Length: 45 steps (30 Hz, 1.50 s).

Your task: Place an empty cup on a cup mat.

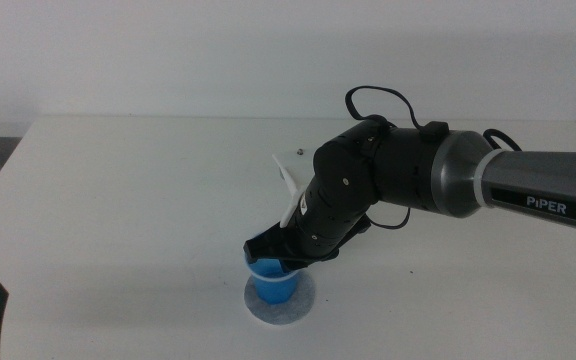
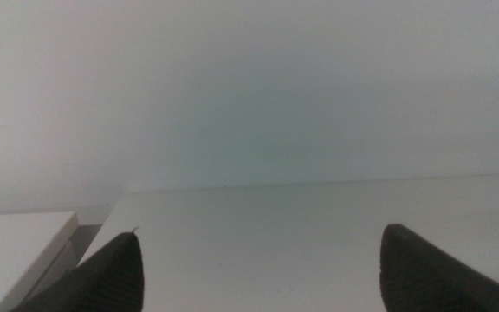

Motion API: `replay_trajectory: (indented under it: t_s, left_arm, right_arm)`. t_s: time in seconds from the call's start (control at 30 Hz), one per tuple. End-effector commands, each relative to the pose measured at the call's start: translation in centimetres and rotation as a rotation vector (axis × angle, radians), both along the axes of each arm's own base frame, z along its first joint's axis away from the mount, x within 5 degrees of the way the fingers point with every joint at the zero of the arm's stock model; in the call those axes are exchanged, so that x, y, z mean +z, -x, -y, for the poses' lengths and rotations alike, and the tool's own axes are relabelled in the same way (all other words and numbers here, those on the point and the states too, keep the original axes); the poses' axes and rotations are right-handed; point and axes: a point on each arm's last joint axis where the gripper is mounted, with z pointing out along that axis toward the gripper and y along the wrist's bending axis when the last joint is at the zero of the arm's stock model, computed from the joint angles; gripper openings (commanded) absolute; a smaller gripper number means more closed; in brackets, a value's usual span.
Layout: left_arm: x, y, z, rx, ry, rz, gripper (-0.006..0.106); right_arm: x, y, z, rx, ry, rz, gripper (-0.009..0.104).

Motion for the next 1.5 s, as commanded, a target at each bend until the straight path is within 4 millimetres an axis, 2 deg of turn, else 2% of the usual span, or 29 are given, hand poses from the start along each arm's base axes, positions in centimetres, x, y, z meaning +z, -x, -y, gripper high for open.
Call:
replay_trajectory:
  t_s: [0.0,0.07,0.1,0.27,0.43,0.53,0.6,0.63,0.8,0.9,1.03,1.2,1.37,1.47]
  left_arm:
    - [0.1,0.0,0.0,-0.005,0.004,0.006,0.094]
    - [0.1,0.0,0.0,-0.005,0.004,0.006,0.094]
    - [0.1,0.0,0.0,-0.005,0.007,0.006,0.094]
    - [0.1,0.0,0.0,-0.005,0.007,0.006,0.094]
    - [0.1,0.0,0.0,-0.005,0.007,0.006,0.094]
    - [0.1,0.0,0.0,-0.005,0.007,0.006,0.094]
    - [0.1,0.0,0.0,-0.005,0.007,0.006,0.094]
    - [0.1,0.0,0.0,-0.005,0.007,0.006,0.094]
    - [0.1,0.0,0.0,-0.005,0.007,0.006,0.094]
    - [0.1,0.0,0.0,-0.005,0.006,0.006,0.094]
    - [0.1,0.0,0.0,-0.005,0.006,0.006,0.094]
    - [0.1,0.0,0.0,-0.005,0.006,0.006,0.094]
    - [0.1,0.0,0.0,-0.005,0.007,0.006,0.094]
    - [0.1,0.0,0.0,-0.005,0.007,0.006,0.094]
  right_arm:
    - [0.2,-0.1,0.0,0.004,0.000,0.014,0.020]
    - [0.2,-0.1,0.0,0.004,0.000,0.014,0.021]
    - [1.6,0.1,0.2,0.004,-0.021,0.036,0.028]
    - [3.8,0.5,0.7,0.010,-0.039,0.073,0.040]
    - [7.4,1.7,2.2,0.024,-0.045,0.142,0.050]
    - [10.5,2.8,5.5,-0.002,-0.079,0.238,0.053]
    - [11.5,3.4,8.1,-0.035,-0.112,0.301,0.056]
    - [12.6,4.0,10.0,-0.057,-0.136,0.353,0.059]
    - [14.3,6.9,17.8,-0.171,-0.160,0.507,0.080]
    - [14.4,8.8,22.5,-0.320,-0.147,0.561,0.093]
    - [13.6,11.8,26.4,-0.439,-0.090,0.645,0.093]
    - [12.2,15.7,27.5,-0.383,-0.089,0.849,0.093]
    - [8.6,19.2,27.8,-0.322,-0.055,0.889,0.093]
    - [7.5,21.1,28.0,-0.331,-0.088,0.970,0.093]
